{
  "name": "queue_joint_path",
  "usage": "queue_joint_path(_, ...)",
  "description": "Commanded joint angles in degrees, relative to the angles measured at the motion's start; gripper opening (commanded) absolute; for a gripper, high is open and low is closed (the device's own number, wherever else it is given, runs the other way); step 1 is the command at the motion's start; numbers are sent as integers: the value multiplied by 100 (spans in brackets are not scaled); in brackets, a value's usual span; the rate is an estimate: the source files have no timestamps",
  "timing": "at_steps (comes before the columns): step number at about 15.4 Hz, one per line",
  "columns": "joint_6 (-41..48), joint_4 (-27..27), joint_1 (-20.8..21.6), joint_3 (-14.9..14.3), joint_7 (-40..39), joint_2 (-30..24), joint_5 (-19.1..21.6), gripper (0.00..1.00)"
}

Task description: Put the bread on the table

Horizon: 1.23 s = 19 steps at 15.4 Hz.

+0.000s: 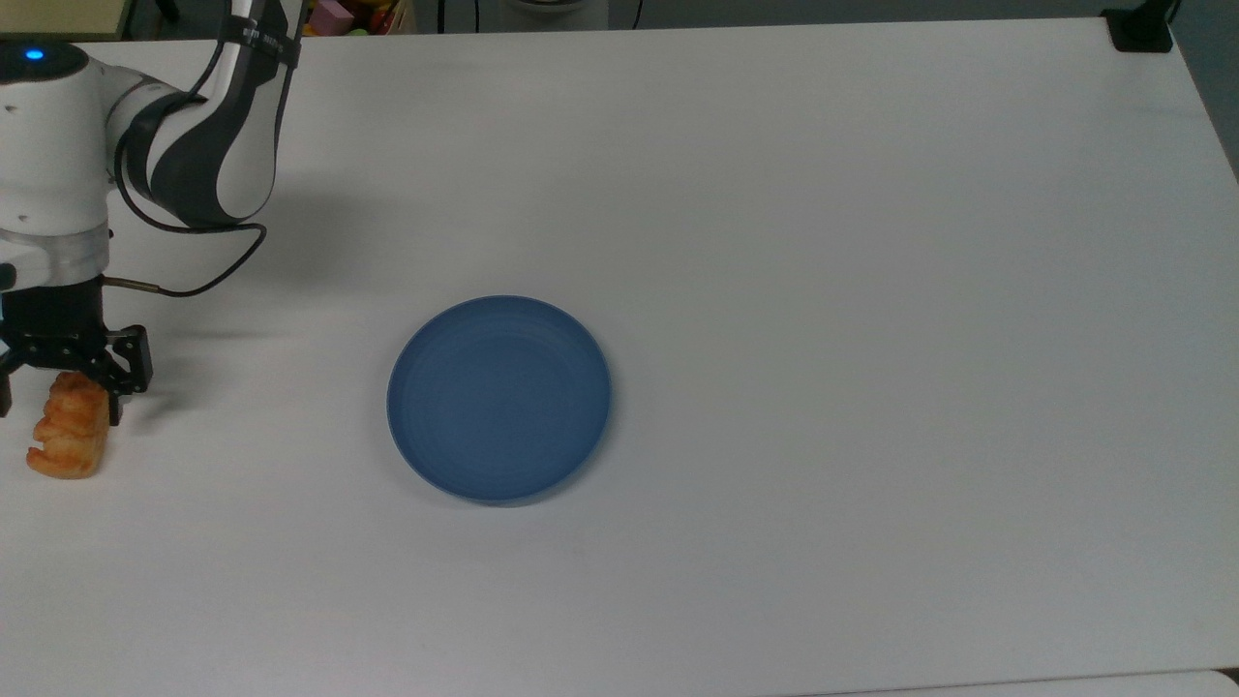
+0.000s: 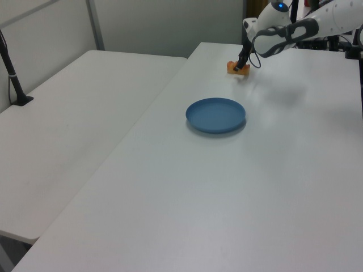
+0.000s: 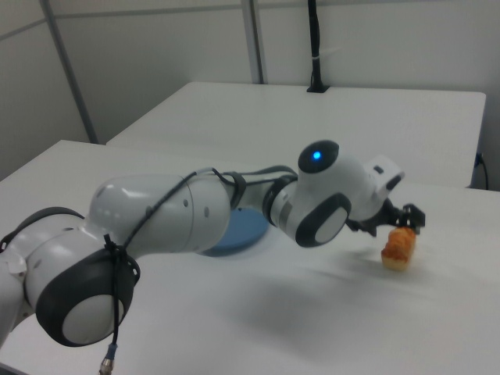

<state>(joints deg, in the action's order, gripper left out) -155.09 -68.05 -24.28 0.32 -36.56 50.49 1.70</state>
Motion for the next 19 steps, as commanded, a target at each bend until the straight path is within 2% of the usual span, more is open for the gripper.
queue_joint_path(1, 48, -768, 125, 12, 306, -1064, 111, 100)
queue_joint_path(2, 588, -1102, 195, 3, 411, -1572, 129, 100)
queue_joint_path(5, 2406, -1228, 274, 12, 1008, -2514, 181, 100)
queue_joint_path(7, 3663, -1228, 467, 3, 1884, -3051, 234, 100)
queue_joint_path(8, 4470, -1237, 538, 3, 2576, -3436, 234, 100)
queue_joint_path(10, 5353, -1368, 827, 3, 3161, -3947, 208, 100)
queue_joint_path(15, 6595, -2027, 1591, 3, 3769, -5179, 357, 100)
queue_joint_path(19, 6588, -2414, 2592, -75, 3928, -5497, 349, 100)
